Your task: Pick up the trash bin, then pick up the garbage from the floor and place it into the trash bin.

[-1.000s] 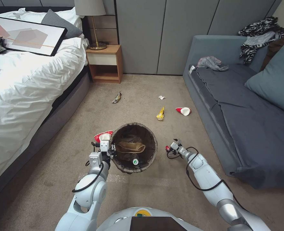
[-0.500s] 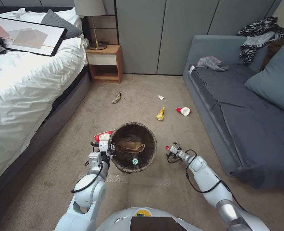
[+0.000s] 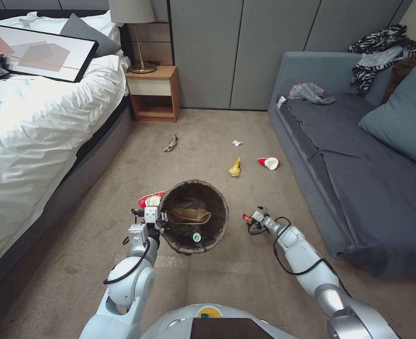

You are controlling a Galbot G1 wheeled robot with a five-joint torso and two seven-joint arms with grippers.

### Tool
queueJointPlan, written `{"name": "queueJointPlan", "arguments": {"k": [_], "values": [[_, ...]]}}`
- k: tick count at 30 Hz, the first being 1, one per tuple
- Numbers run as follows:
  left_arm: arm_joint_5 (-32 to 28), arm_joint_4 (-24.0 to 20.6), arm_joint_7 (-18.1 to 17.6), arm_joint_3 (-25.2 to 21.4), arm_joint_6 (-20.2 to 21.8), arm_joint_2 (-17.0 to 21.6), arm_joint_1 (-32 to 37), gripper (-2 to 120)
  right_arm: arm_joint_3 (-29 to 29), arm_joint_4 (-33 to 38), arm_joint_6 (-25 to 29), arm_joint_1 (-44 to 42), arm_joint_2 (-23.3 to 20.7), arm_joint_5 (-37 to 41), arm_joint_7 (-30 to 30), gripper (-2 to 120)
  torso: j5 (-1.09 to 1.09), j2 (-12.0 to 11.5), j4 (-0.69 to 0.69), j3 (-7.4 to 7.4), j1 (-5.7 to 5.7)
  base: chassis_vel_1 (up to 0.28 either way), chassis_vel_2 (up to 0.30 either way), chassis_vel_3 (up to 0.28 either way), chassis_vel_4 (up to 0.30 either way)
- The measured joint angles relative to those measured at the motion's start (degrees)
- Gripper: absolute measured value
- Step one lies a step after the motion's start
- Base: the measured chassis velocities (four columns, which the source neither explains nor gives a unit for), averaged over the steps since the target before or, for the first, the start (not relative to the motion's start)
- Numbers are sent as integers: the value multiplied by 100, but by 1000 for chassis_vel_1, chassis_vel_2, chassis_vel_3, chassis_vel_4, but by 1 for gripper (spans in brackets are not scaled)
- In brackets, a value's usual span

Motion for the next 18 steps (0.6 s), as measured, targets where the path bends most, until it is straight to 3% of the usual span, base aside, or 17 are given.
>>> {"name": "queueJointPlan", "arguments": {"k": [18], "values": [[17,-53,-16,-22,-10,-19,40,2,-208,-254,16,282,39,-51,3,100,0,0,1,0,0,0,0,0,0]]}}
